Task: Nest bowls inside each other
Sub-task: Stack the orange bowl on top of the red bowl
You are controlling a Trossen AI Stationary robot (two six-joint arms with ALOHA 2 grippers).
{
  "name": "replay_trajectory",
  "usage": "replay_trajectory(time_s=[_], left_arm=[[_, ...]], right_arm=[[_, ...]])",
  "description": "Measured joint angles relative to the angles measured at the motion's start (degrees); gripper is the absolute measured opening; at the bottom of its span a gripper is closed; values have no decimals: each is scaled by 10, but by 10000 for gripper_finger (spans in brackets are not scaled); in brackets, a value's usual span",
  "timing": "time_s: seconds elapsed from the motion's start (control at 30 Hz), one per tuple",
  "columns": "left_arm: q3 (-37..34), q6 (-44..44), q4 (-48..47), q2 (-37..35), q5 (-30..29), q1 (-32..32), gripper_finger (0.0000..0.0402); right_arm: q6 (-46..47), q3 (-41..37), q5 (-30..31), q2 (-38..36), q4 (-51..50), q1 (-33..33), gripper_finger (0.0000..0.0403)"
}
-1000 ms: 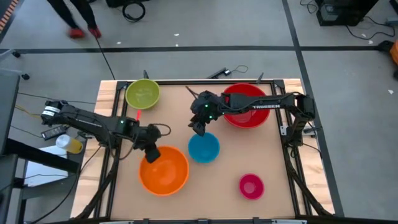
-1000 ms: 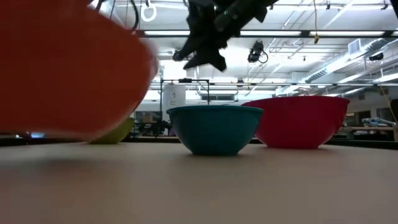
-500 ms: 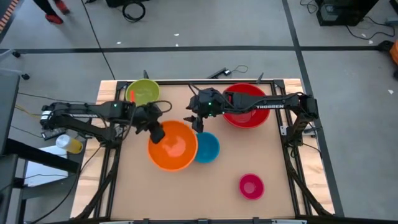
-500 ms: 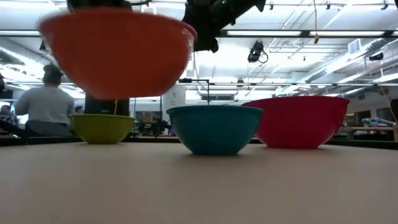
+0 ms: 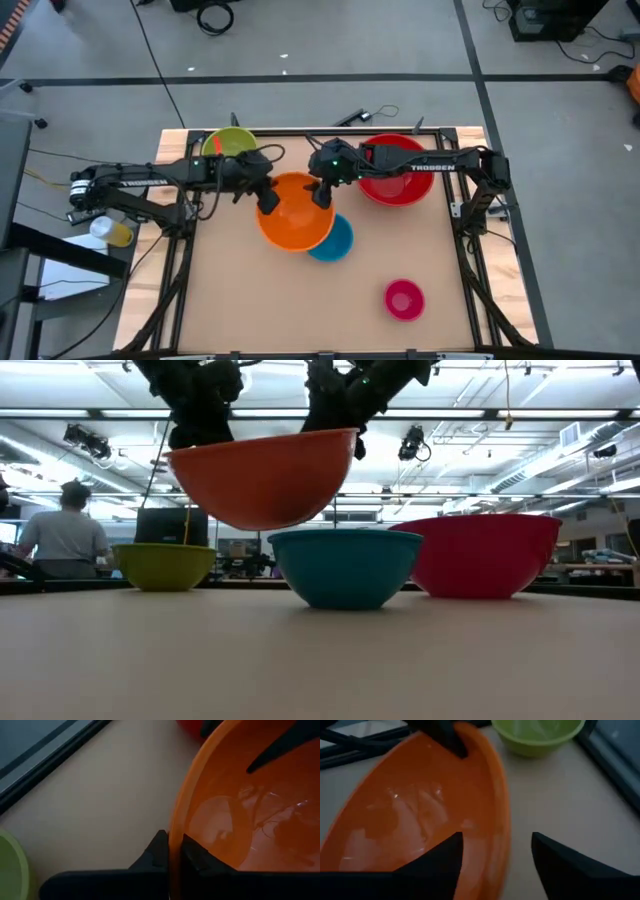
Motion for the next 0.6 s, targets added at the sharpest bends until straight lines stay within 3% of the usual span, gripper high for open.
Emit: replay_trajectory(time_s=[0.13, 0.3, 0.43, 0.6], left_arm=[[0, 14, 13, -2, -1, 9, 13], [2, 5, 43, -3, 5, 15, 48], [4, 16, 55, -23, 21, 23, 106], [0, 27, 47, -47, 14, 44, 164]], right_arm=[[41, 0, -29, 0, -8, -14, 167], [86, -1, -30, -8, -17, -46, 32], [104, -1, -32, -48, -91, -84, 30], [60, -3, 26, -125, -207, -171, 18]])
